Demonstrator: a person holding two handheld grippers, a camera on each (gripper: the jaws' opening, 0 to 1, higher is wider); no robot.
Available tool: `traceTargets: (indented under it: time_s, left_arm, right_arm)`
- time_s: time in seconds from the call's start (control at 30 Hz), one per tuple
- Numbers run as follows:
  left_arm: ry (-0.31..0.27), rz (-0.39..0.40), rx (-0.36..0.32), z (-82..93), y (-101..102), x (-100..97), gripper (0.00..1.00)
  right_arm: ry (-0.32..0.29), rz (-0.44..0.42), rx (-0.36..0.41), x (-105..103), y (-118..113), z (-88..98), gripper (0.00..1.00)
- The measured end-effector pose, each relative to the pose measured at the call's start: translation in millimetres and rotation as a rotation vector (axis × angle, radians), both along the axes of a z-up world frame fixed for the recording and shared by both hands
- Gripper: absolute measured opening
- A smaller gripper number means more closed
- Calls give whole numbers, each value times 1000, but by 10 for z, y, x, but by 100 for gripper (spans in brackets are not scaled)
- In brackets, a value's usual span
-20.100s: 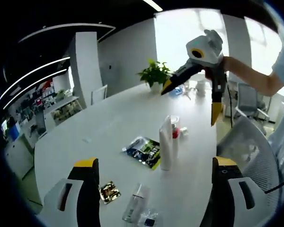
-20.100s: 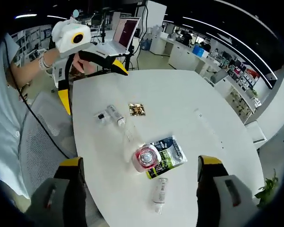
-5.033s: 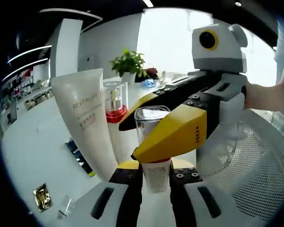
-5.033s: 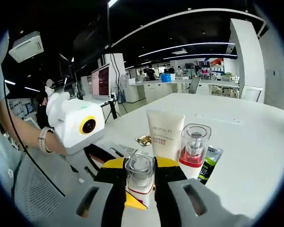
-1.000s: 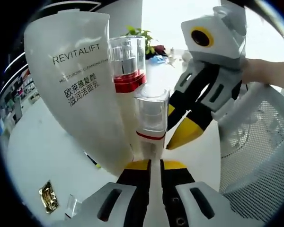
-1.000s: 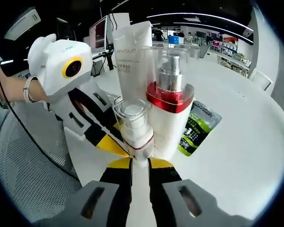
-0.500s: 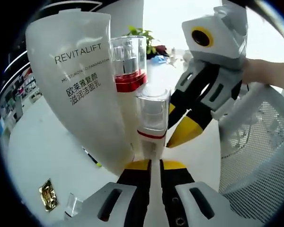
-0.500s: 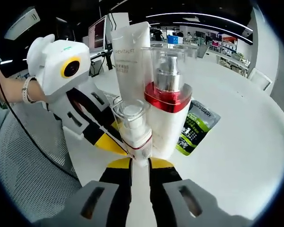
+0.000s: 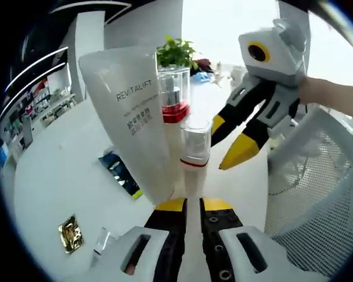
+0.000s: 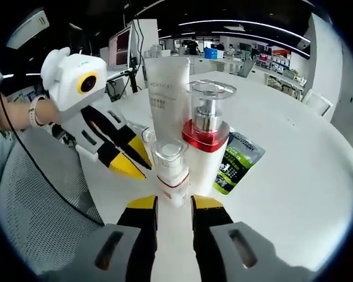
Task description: Arrange the skincare products in the storage area until every visible bottle or jar stands upright without overlapping.
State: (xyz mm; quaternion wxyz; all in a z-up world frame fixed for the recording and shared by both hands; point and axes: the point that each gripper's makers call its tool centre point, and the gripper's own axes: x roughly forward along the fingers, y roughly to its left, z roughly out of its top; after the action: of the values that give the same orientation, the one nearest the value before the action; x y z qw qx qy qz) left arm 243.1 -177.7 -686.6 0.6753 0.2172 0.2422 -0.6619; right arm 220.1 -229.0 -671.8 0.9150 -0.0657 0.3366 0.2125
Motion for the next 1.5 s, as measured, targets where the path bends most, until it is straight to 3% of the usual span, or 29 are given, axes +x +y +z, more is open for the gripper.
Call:
traceTargets:
  time_s: [0.1,0.33,0.67,0.93,1.5]
  left_arm:
    - [45,8,26,44,100,-13,6]
    - [56,30,33,208,266,-4,16]
    - [-2,38,47,431,473,34,33]
    - [-41,63,55,637,635,106,46]
    - [-74,83,69,875,913,300,69]
  right_arm:
    - [-1,-4,7,-15,7,60,27]
    - [-14,-5,-3,-47,39,228,35]
    - [12,23,-43,-116,83,433,50]
    - [-4,27,-102,-125,44,598,64]
    - [-56,34,-174,-50,-5,879,89]
